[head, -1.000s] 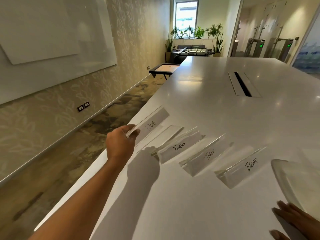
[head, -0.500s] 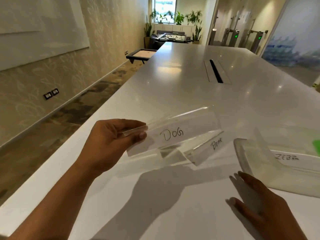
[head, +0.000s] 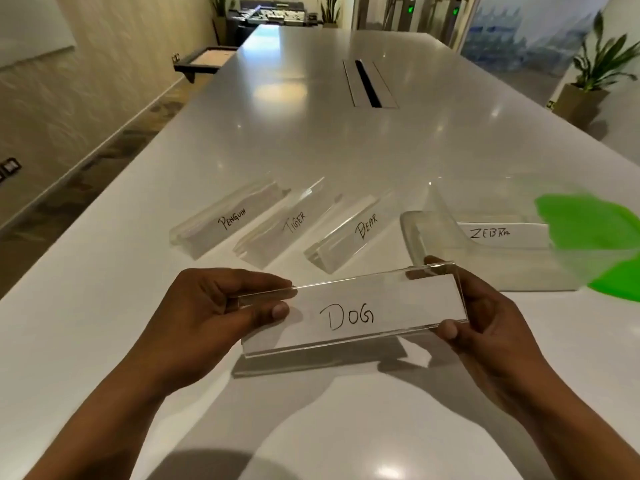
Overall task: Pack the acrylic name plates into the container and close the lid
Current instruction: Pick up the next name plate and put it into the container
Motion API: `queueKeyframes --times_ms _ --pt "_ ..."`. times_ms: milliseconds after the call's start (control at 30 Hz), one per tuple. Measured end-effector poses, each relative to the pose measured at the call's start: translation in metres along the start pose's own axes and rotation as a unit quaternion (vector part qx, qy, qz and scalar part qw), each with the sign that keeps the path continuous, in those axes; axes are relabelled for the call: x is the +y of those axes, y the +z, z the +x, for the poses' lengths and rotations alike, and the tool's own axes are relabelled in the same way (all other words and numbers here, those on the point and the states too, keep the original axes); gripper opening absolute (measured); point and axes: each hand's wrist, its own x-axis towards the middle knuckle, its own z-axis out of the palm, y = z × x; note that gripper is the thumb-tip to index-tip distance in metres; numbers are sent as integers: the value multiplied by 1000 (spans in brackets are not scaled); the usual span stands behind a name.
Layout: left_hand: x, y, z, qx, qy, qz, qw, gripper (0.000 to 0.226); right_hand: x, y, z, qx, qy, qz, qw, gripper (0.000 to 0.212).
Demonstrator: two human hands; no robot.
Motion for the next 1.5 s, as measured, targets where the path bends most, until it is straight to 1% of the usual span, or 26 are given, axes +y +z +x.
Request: queueKeyframes --times_ms 100,133,200,267,367,433,467,567,667,800,1000,1200,1500 --pt "4 7 0 4 7 1 1000 29 0 -5 -3 13 -5 8 1000 67" --pt "6 9 0 9 13 1 1000 30 -1 -6 -3 18 -9 18 1000 65" --pt "9 13 1 19 26 -2 999 31 -2 -6 -5 28 -16 59 998 60" --pt "12 18 1 24 42 -12 999 29 -3 -6 -6 37 -26 101 994 48" --pt "12 23 1 23 68 -50 996 24 -6 -7 -8 51 -33 131 990 46" --pt "9 28 0 17 60 -78 995 38 -10 -8 -9 61 -39 142 987 44" --pt "7 30 -1 13 49 -104 993 47 -12 -8 -9 62 -42 143 987 44" --pt "4 39 -3 1 43 -184 982 67 -17 -7 -11 76 -30 148 986 63" --pt "2 45 -3 9 45 -196 979 79 -19 -6 -11 89 -29 171 981 62" --pt "3 47 -2 33 49 -181 982 77 -21 -4 -12 86 -35 182 979 57" --pt "6 48 -2 55 58 -189 979 76 -25 -2 -13 79 -43 194 977 49" --pt "8 50 -2 57 66 -205 975 73 -24 -4 -12 90 -25 191 977 56" --pt "6 49 -1 54 61 -188 979 72 -24 -4 -12 104 -12 183 977 64"
